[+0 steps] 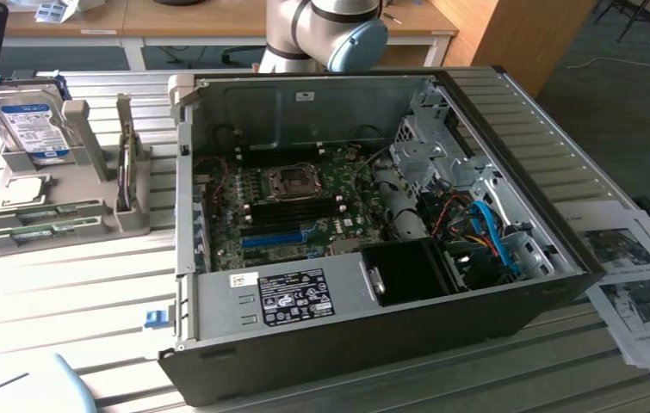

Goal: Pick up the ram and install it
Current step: 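Pick up the ram and move it above insertion slot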

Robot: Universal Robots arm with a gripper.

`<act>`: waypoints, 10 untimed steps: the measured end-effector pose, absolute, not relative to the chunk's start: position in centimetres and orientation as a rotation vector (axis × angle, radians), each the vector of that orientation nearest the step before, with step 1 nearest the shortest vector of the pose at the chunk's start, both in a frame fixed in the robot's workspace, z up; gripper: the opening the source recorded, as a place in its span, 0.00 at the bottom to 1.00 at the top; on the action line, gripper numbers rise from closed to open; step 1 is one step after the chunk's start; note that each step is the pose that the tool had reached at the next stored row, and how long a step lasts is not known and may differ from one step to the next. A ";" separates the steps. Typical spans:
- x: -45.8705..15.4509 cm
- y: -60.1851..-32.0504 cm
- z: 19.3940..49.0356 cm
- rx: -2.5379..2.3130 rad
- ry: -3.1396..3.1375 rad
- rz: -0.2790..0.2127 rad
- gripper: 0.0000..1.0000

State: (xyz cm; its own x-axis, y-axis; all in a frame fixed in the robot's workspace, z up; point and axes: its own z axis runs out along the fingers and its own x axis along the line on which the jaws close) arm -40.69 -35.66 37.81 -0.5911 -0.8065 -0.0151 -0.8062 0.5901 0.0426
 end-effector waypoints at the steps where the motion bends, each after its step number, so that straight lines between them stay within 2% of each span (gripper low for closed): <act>1: -40.7 -35.7 37.8 1.429 -2.790 -0.070 0.09; 10: -40.7 -35.7 37.8 1.531 -2.734 -0.070 0.09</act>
